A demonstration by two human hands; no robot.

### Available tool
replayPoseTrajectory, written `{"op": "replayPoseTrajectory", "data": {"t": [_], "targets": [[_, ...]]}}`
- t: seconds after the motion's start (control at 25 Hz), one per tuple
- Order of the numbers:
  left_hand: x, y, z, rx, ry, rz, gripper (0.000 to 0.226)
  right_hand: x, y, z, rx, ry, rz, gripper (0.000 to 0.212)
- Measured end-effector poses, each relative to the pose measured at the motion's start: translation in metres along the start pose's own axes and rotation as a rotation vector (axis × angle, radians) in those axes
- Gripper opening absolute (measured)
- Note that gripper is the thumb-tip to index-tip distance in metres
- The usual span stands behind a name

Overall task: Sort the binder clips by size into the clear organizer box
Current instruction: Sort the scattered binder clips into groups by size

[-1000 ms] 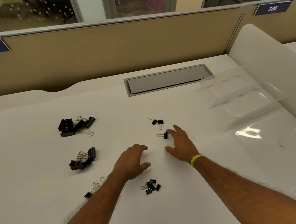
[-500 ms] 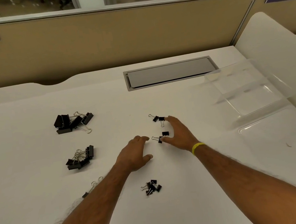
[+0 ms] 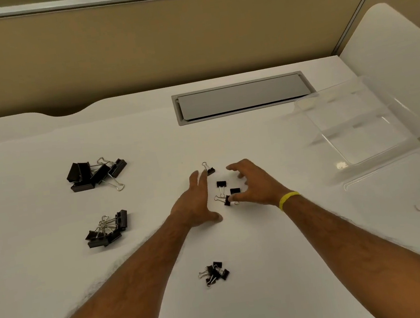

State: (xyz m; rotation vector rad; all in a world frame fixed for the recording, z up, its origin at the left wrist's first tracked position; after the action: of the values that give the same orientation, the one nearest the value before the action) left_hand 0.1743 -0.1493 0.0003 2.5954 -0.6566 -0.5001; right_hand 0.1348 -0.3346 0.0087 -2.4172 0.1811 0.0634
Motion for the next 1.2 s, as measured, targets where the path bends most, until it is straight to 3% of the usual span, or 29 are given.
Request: {"op": "replayPoseTrajectory", "data": {"t": [0.16,0.32,0.68,1.0,1.2], "targets": [[0.025,-0.004,-0.011,0.136,0.025,0.074,0.142,-0.008,0.009,0.006,-0.093,-0.079,0.094,0.093],[0.042,-0.007,-0.007,0.218,-0.004,0.164,0.135,-0.003,0.004,0.019,-0.1,-0.037,0.099,0.09],[-0.002,-0.021,0.007,-0.04,0.126,0.26,0.065,-0.002,-0.021,0.04,-0.044,-0.035,0.041,0.069],[-0.032,-0.02,-0.001,-0.113,0.123,0.22,0.045,-0.018,-0.045,0.051,-0.071,-0.11,-0.012,0.052],[-0.046,-0.013,0.009,-0.11,0.097,0.193,0.044,-0.036,-0.043,0.05,-0.102,-0.117,0.012,0.049]]}}
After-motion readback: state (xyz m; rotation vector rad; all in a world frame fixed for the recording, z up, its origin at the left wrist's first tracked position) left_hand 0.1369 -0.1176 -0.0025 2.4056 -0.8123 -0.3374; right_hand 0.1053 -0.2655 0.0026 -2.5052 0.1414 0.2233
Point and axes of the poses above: each hand's wrist, its own x-axis towards the middle knuckle, its own z-axis out of the palm, y = z × x, the point moved 3 cm from there along x, towards the middle knuckle, and after that the axes turned 11 degrees about y, right-handed, at the moved point
